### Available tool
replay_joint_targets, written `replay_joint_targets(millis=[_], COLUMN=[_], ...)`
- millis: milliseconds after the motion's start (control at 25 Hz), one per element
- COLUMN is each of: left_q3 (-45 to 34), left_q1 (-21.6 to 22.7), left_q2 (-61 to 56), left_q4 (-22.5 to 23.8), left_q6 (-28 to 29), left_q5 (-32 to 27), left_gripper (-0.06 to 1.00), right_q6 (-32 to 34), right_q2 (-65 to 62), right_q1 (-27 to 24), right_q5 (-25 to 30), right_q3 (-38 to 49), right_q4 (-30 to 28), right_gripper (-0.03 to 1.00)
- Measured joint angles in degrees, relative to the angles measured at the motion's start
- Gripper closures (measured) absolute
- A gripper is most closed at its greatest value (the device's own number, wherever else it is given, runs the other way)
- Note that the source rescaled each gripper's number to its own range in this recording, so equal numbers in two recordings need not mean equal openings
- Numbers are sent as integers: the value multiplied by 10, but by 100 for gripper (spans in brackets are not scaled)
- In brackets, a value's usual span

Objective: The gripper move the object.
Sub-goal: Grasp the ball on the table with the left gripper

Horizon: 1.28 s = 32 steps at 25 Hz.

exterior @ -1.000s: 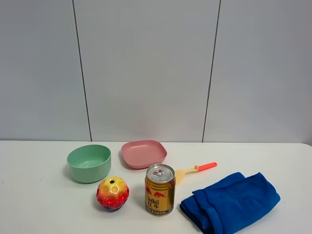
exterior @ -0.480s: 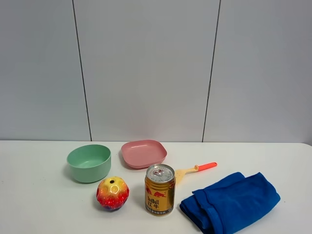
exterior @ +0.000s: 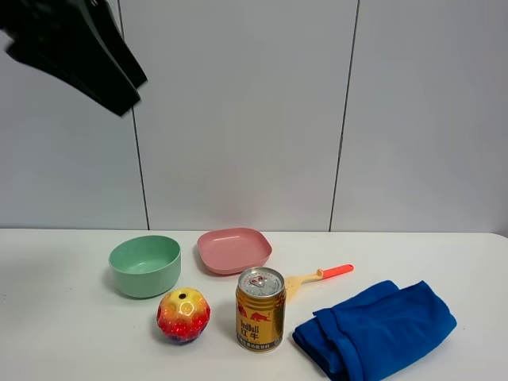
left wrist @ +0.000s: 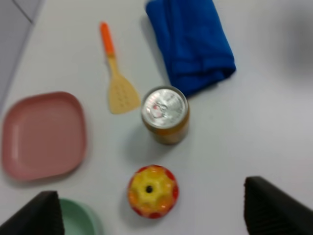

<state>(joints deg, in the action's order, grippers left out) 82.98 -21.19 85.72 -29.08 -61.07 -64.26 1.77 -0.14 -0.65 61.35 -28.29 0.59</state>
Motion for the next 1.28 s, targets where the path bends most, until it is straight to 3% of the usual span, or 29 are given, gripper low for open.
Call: replay_joint_targets(millis=[120,240,400,520,840,1280], left_q3=[2,2,2,2,2,2], left_q1=[-30,-42,-47,-58,-88,-104], left_q2=[57,99,132,149,204,279], left_q4=[32,78,142,160,165,161], left_q6=[26,52,74,87,81,8], left_q5=[9,11,11,12,37,85], left_gripper=[4,-5,-6,-6,-6,-6], right_q6=[0,0,0,0,0,0], right_q2=[0,0,0,0,0,0], right_q1=[0,0,0,0,0,0], right_q5=[0,0,0,0,0,0], right_q3=[0,0,0,0,0,0], right_q4=[0,0,0,0,0,0], right_gripper=[-3,-3,-3,-3,-3,-3])
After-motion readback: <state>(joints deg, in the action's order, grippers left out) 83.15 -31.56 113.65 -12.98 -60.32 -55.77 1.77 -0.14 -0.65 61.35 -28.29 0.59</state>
